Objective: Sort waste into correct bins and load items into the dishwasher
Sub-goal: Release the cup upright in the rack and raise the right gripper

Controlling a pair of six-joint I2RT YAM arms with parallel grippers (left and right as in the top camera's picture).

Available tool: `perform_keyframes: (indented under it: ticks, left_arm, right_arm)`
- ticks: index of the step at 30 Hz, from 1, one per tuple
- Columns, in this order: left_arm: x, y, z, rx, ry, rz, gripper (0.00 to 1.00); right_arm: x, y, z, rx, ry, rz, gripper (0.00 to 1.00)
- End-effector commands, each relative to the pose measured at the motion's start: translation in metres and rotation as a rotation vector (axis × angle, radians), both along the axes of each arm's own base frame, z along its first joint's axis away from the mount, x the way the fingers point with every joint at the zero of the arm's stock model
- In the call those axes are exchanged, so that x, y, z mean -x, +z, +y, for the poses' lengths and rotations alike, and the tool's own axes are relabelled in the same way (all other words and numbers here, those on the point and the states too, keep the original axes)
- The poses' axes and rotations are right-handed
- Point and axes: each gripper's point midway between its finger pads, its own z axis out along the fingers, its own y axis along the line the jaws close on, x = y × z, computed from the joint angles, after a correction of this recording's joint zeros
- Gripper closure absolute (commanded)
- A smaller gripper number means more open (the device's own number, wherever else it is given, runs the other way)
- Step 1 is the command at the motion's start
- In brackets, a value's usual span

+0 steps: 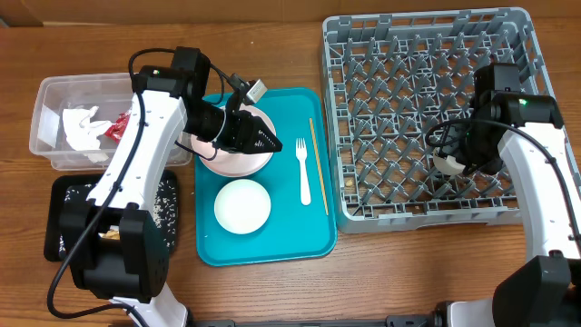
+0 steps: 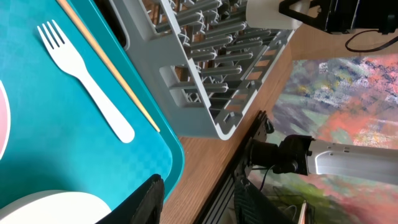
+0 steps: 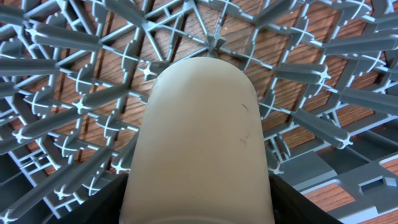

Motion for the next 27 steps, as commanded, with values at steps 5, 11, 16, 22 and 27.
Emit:
perform_keyframes:
  ticks: [5,11,16,22,27]
  left_arm:
    - [-0.001,0.003,-0.001,-0.005,0.008,-0.002,0.6]
    - [0.0,0.003,0.0,-0.006,0.007,0.003,0.6]
    - [0.001,0.002,0.0,-0.008,0.007,0.007,0.6]
    - [0.001,0.003,0.0,-0.007,0.007,0.007,0.6]
    - [0.001,0.002,0.0,-0.008,0.007,0.007,0.6]
  right_arm:
    - [-0.01,0.012,0.023,-0.069,0.055,-0.047,0.81]
    - [-0.004,0.01,0.024,-0.06,0.06,-0.018,0.81]
    - [0.005,0.007,0.018,-0.032,0.051,0.019,0.81]
    - [0.009,-0.001,0.016,-0.029,0.044,0.04,0.82]
    - [0.007,-0.016,0.014,-0.035,0.029,0.043,0.82]
